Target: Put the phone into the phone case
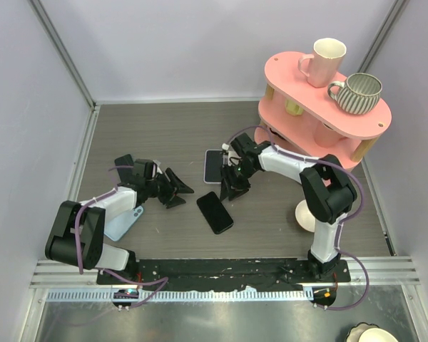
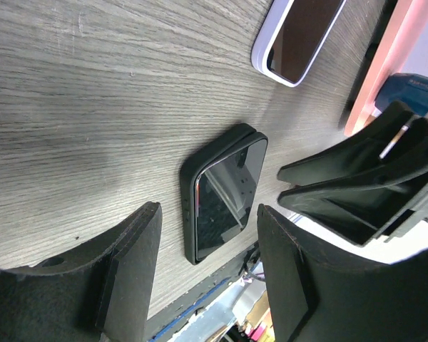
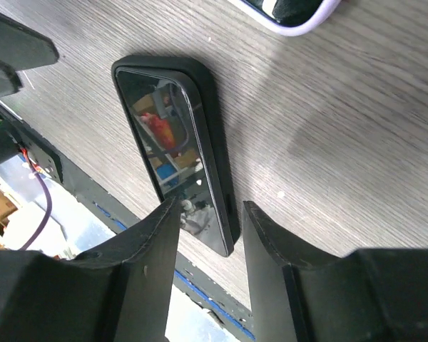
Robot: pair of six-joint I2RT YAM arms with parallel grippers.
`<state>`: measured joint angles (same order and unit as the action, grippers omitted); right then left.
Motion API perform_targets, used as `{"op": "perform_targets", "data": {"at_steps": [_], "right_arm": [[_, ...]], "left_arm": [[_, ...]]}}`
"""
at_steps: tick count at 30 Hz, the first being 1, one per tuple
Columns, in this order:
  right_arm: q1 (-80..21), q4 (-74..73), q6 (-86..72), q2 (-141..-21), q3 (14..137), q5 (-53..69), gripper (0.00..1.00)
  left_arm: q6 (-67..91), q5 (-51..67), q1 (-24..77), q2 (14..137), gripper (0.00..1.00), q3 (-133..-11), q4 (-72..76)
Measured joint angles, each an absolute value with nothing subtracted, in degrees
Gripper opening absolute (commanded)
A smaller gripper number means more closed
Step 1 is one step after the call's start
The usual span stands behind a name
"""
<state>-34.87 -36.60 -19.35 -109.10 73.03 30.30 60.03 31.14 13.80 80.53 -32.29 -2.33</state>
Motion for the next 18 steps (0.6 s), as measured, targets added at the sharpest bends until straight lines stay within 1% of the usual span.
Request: {"op": "perform_targets", "data": {"at_steps": [1,3,4,7,11,14,18], "right_arm": [[-34.4,-36.8,-19.2,-108.5,73.0,30.1,0.46],[-33.9,-37.0,-19.2,-107.3,73.0,29.9,0.41],[-33.9,-37.0,-19.1,-107.0,73.0,29.9,0.36],[-34.2,-36.8,-18.9,-106.5,72.6,29.6,0.26],[-34.5,-35.3,-19.3,-106.5,70.2,29.3,0.24],[-34.9,-34.2,-19.8,-106.5,68.2,29.2,0.18],[-35.9,-32.0,-20.8,-106.5,66.8,29.2,0.17]], "left_arm": [[60.0,31.1,13.8,80.6,0.6,-32.3,-2.3],[60.0,31.1,13.8,80.8,0.6,-32.3,-2.3],[60.1,31.2,13.8,80.9,0.59,-32.3,-2.3],[60.1,31.1,14.0,81.1,0.6,-32.3,-2.3],[60.9,31.2,15.4,82.0,0.6,-32.3,-1.6],[61.4,31.4,16.5,83.3,0.6,-32.3,-0.2],[61.7,31.4,17.6,84.4,0.6,-32.4,0.5]]}}
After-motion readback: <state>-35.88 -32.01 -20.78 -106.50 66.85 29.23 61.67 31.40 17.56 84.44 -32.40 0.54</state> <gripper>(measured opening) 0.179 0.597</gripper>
